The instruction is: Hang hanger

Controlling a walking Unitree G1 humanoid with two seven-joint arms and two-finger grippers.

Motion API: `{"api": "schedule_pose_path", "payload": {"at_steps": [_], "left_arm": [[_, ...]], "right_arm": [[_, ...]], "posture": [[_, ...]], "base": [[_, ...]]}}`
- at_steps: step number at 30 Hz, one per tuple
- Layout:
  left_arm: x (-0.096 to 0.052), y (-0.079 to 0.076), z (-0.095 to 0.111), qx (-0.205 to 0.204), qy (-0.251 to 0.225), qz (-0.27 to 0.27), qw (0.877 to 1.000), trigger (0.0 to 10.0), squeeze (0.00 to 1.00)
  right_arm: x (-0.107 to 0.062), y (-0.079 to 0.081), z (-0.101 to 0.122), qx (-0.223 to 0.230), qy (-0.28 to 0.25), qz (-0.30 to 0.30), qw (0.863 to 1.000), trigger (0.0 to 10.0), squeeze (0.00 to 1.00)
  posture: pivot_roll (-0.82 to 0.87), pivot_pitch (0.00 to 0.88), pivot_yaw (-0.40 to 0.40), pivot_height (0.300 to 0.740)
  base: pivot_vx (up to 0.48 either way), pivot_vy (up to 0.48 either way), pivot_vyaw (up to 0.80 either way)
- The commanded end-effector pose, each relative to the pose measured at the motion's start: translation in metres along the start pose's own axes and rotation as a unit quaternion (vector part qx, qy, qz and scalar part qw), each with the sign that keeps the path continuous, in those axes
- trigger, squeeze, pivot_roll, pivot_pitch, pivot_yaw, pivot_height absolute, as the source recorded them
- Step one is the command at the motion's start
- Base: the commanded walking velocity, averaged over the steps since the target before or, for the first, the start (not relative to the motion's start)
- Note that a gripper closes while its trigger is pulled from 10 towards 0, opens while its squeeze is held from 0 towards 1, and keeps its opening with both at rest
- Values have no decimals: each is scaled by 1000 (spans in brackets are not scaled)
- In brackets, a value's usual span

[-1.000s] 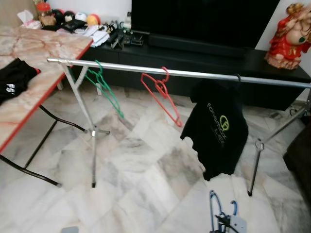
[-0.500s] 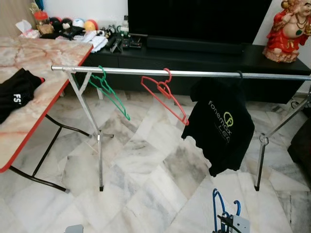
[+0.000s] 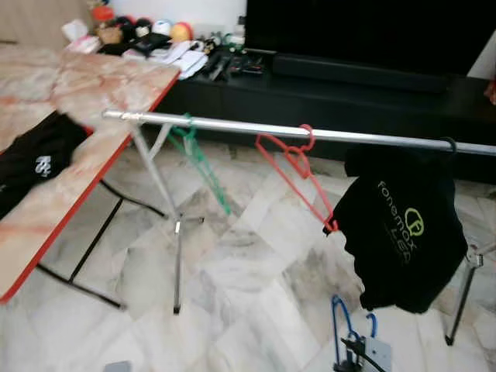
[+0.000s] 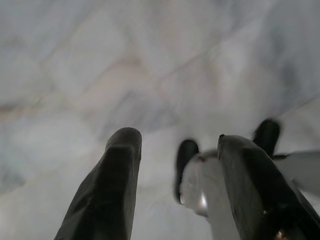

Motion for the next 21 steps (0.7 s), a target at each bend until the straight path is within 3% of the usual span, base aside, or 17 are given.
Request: {"api": "schedule_pose_path", "payload": {"at_steps": [1, 9, 14, 21], "left_arm": [[-2, 9, -9, -2, 17, 10, 1000, 10000, 0], [-2, 8, -11, 0, 18, 8, 1000, 10000, 0], [-2, 9, -12, 5, 20, 11, 1000, 10000, 0], [-2, 8, -13, 7, 21, 11, 1000, 10000, 0]], "right_arm": [[0, 3, -5, 16, 8, -1, 1000, 10000, 0], [0, 2, -2, 18, 3, -4, 1000, 10000, 0], [1, 2, 1, 14, -2, -4, 1000, 10000, 0], [1, 2, 3, 12, -6, -9, 1000, 10000, 0]], "posture": [[28, 126, -43, 740], [28, 128, -46, 740], [28, 128, -46, 740], [32, 125, -47, 740]], "base": [[480, 0, 0], [480, 0, 0], [435, 0, -566], [44, 0, 0]]}}
Point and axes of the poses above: a point about 5 cm out from each wrist's last joint towards the gripper, its own x axis pointing out of the wrist towards the gripper, its own z axis along the axis of the wrist's last joint, y = z × x, the point moved 2 cm from there along x, pointing out of the wrist towards the gripper, and after that the axes turned 3 degrees about -x, right-handed, at the moved point
